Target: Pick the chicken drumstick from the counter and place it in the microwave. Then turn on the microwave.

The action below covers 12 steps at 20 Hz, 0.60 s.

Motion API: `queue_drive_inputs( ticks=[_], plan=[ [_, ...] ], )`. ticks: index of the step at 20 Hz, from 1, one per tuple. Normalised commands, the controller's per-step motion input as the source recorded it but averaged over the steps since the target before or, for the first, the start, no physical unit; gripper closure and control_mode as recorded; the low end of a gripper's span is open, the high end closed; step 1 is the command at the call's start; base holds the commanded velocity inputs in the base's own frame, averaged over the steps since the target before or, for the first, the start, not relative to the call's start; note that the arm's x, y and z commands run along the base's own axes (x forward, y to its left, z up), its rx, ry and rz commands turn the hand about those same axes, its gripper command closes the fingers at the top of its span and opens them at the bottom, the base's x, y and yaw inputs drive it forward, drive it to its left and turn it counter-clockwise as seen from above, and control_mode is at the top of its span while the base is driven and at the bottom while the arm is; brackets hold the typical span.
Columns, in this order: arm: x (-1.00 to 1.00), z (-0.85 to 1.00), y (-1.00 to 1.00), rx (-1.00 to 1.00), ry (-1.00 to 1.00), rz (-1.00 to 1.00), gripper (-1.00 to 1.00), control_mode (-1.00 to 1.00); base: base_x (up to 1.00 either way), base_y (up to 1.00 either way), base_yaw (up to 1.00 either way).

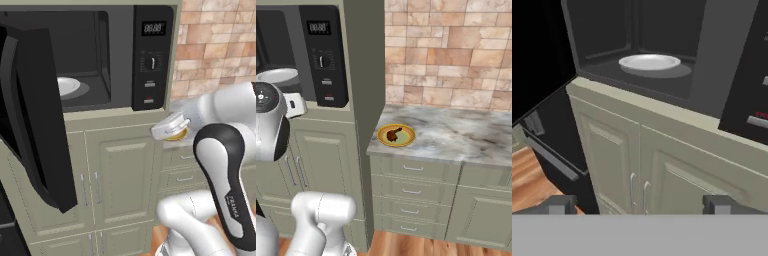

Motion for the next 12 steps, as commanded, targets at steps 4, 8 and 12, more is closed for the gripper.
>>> queue_drive_inputs(
  ticks=[4,8,12],
  plan=[
    [0.12,0.00,-0.44,0.02,0.08,-0.23,-1.00,-1.00,0.00,0.00,0.00],
    [0.15,-0.02,-0.42,0.02,0.08,-0.24,-1.00,-1.00,0.00,0.00,0.00],
    [0.09,-0.02,-0.43,0.03,0.06,-0.23,-1.00,-1.00,0.00,0.00,0.00]
  ],
)
